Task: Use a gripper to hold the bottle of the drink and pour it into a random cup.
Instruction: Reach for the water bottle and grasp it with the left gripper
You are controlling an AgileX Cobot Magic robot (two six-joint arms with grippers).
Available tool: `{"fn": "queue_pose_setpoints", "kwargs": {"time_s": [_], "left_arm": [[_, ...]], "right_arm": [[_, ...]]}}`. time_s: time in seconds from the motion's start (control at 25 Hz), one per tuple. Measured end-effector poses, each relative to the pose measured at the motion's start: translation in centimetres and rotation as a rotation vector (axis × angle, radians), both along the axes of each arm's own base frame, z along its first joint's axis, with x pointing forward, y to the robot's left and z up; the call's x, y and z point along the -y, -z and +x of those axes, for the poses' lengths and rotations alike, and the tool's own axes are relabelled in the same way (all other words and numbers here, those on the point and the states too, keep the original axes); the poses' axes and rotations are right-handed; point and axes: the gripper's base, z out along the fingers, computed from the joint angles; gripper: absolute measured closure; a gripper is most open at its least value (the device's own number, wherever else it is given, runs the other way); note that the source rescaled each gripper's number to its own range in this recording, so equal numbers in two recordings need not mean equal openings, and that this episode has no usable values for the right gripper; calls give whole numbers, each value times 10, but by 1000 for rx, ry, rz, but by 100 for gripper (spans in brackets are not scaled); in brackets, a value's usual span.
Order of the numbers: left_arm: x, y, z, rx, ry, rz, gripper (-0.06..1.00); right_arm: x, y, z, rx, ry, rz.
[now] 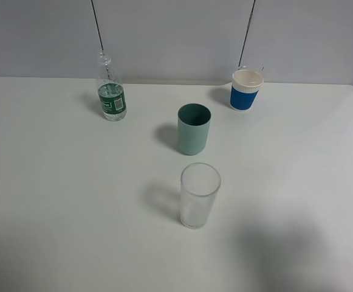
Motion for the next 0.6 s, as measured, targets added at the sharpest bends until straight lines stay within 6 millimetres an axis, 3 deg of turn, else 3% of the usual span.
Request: {"fn": "queue_pose_setpoints", "kwargs": {"time_s": [0.4, 0.6], "left_arm": [[6, 12, 58, -95, 115, 88, -6], [9, 18, 76, -111, 151, 103, -6]], "right_arm": [[0, 0, 0, 0, 0, 0], [0, 0, 0, 0, 0, 0]]}}
